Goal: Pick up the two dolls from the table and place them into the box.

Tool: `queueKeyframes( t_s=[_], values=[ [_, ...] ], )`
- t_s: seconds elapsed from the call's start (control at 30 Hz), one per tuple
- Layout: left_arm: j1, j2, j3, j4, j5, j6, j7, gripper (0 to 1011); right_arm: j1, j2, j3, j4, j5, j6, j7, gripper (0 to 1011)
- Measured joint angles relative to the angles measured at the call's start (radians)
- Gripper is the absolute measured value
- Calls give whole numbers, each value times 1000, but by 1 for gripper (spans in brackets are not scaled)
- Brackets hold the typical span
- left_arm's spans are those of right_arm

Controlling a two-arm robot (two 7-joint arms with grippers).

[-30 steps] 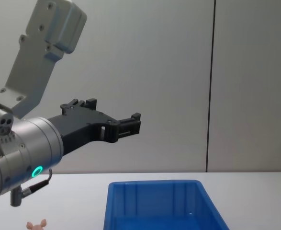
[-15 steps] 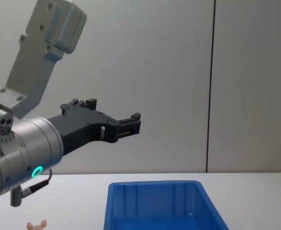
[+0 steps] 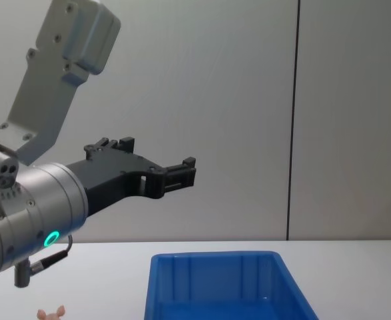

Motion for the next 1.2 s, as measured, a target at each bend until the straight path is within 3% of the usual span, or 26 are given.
queueKeyframes(
  t_s=[0.7, 1.2],
  values=[
    [0, 0, 0, 0, 0, 0, 0, 1001, 8, -6, 1, -54, -50, -129, -4, 282],
    [0, 0, 0, 0, 0, 0, 0, 1001, 55, -39, -21, -115, -62, -210, 107, 282]
  ],
)
